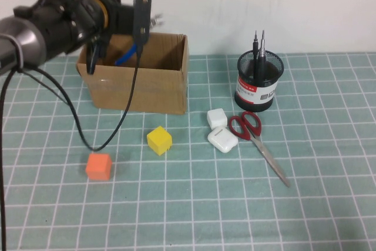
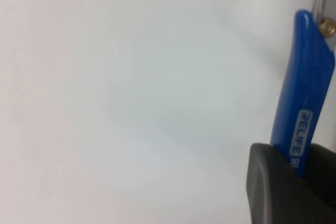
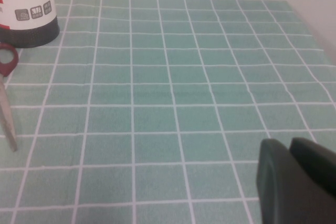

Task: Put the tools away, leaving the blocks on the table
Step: Place the Pliers into the box

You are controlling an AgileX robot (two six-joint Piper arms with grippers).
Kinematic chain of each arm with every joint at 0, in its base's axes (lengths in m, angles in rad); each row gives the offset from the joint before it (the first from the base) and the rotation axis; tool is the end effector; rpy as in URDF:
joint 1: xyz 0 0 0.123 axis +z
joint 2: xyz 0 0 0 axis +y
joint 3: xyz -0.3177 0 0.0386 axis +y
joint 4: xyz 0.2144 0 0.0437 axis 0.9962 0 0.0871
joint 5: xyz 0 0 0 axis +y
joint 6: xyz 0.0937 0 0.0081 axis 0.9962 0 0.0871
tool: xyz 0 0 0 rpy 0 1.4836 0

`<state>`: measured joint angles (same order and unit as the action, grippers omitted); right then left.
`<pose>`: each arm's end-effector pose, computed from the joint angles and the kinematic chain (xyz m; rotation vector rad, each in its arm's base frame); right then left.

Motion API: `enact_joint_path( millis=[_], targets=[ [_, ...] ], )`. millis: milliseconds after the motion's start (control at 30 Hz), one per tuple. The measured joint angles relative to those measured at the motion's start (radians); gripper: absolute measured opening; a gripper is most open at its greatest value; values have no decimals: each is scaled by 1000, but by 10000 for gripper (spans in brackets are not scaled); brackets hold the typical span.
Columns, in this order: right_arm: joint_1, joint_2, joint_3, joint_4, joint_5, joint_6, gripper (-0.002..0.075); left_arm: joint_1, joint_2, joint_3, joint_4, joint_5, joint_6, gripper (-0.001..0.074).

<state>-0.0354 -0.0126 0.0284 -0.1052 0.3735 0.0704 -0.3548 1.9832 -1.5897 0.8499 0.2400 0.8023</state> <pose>-0.0135 -0.0031 0.1700 0.0337 1.8712 -0.0793 0.4373 -0.1440 0.3151 1.7583 1.2818 0.9576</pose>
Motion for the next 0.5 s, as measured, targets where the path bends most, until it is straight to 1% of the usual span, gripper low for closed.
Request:
enact_joint_path(
  millis=[133,267,500],
  targets=[
    [0,0,0,0,0,0,-11,0,0,61,4,-55,45,61],
    [0,0,0,0,0,0,-11,1,0,73,16,-110,53,61],
    [0,0,0,0,0,0,-11,7,0,73,39,-118,36,61]
  ],
)
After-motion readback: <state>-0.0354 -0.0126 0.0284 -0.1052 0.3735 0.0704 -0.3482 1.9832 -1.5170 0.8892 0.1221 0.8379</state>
